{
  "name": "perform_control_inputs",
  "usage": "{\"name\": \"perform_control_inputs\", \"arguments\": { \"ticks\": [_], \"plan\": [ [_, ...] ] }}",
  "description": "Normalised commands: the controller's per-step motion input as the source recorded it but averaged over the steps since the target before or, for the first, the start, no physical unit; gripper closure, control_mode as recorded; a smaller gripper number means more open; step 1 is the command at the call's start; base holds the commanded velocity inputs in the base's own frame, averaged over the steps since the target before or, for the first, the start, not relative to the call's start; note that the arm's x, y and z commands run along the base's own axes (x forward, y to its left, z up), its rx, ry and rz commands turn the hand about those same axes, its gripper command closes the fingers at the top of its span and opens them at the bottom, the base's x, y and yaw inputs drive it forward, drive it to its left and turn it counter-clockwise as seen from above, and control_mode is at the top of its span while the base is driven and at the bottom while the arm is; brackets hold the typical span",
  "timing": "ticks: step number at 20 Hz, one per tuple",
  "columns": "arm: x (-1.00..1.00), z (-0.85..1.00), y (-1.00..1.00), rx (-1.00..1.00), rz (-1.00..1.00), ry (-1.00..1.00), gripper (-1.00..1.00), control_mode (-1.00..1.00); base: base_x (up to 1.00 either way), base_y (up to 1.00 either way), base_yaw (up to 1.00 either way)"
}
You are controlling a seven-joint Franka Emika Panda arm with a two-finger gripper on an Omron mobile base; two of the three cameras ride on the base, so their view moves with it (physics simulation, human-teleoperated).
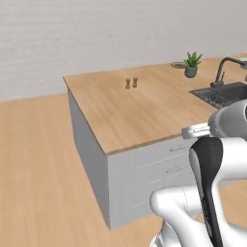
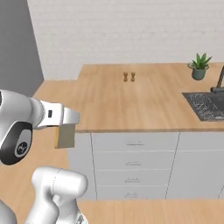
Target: Start the toaster. Once the lever pops up, take the bread to the plate on the dining counter.
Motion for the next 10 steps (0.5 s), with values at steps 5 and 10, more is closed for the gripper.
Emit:
{"name": "perform_control_inputs", "arguments": {
  "ticks": [5, 10],
  "plan": [
    [0.00, 0.00, 0.00, 0.00, 0.00, 0.00, 1.00, 1.00, 0.42, 0.85, -0.34],
    [0.00, 0.00, 0.00, 0.00, 0.00, 0.00, 1.00, 1.00, 0.31, 1.00, -0.33]
  ]
}}
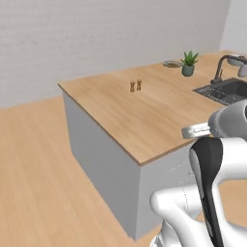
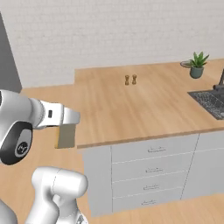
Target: Start the toaster. Once the lever pops up, take the bread to the plate on the dining counter.
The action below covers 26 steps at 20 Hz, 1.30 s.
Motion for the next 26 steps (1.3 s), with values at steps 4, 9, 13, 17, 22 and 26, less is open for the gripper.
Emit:
{"name": "perform_control_inputs", "arguments": {
  "ticks": [4, 9, 13, 17, 22, 26],
  "plan": [
    [0.00, 0.00, 0.00, 0.00, 0.00, 0.00, 1.00, 1.00, 0.20, 1.00, -0.33],
    [0.00, 0.00, 0.00, 0.00, 0.00, 0.00, 1.00, 1.00, 0.41, 1.00, -0.34],
    [0.00, 0.00, 0.00, 0.00, 0.00, 0.00, 1.00, 1.00, 0.66, 1.00, -0.33],
    [0.00, 0.00, 0.00, 0.00, 0.00, 0.00, 1.00, 1.00, 0.86, 1.00, -0.30],
    [0.00, 0.00, 0.00, 0.00, 0.00, 0.00, 1.00, 1.00, 0.94, 1.00, -0.29],
    [0.00, 0.00, 0.00, 0.00, 0.00, 0.00, 1.00, 1.00, 0.98, 1.00, -0.29]
  ]
}}
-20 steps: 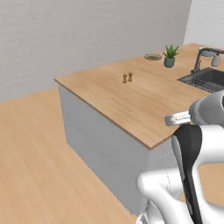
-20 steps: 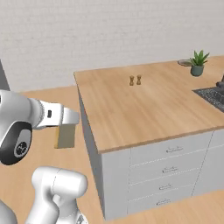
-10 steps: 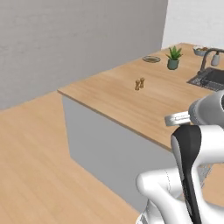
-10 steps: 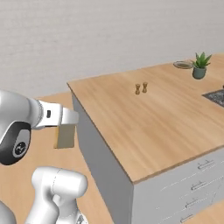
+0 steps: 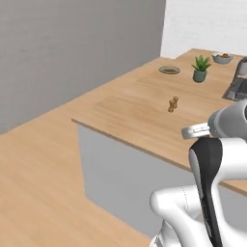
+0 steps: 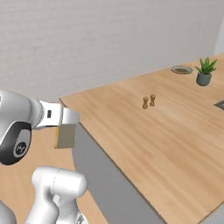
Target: Start the toaster. Once the lever pops up, take the bread to the plate on the dining counter.
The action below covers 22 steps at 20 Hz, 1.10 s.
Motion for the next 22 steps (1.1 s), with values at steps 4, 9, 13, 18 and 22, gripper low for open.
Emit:
{"name": "perform_control_inputs", "arguments": {
  "ticks": [4, 9, 13, 18, 22],
  "plan": [
    [0.00, 0.00, 0.00, 0.00, 0.00, 0.00, 1.00, 1.00, 0.99, 1.00, -0.29],
    [0.00, 0.00, 0.00, 0.00, 0.00, 0.00, 1.00, 1.00, 0.98, 1.00, -0.30],
    [0.00, 0.00, 0.00, 0.00, 0.00, 0.00, 1.00, 1.00, 0.97, 1.00, -0.31],
    [0.00, 0.00, 0.00, 0.00, 0.00, 0.00, 1.00, 1.00, 1.00, 1.00, -0.30],
    [0.00, 0.00, 0.00, 0.00, 0.00, 0.00, 1.00, 1.00, 1.00, 1.00, -0.30]
  ]
}}
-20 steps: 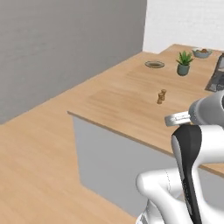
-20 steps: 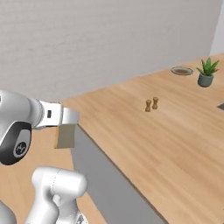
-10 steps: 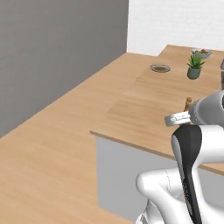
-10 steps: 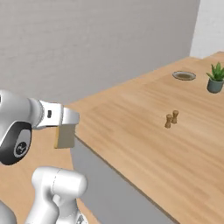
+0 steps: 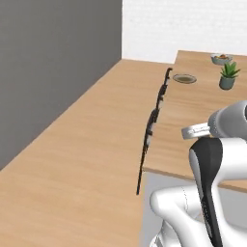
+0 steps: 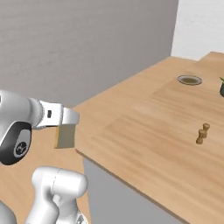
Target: Start the toaster. Once the lever pops up, take the bread to the plate on the dining counter.
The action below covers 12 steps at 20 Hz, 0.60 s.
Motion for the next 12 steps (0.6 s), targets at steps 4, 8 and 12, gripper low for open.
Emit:
{"name": "perform_control_inputs", "arguments": {
  "ticks": [4, 8, 12],
  "plan": [
    [0.00, 0.00, 0.00, 0.00, 0.00, 0.00, 1.00, 1.00, 1.00, 1.00, -0.32],
    [0.00, 0.00, 0.00, 0.00, 0.00, 0.00, 1.00, 1.00, 1.00, 1.00, -0.33],
    [0.00, 0.00, 0.00, 0.00, 0.00, 0.00, 1.00, 1.00, 1.00, 1.00, -0.36]
  ]
}}
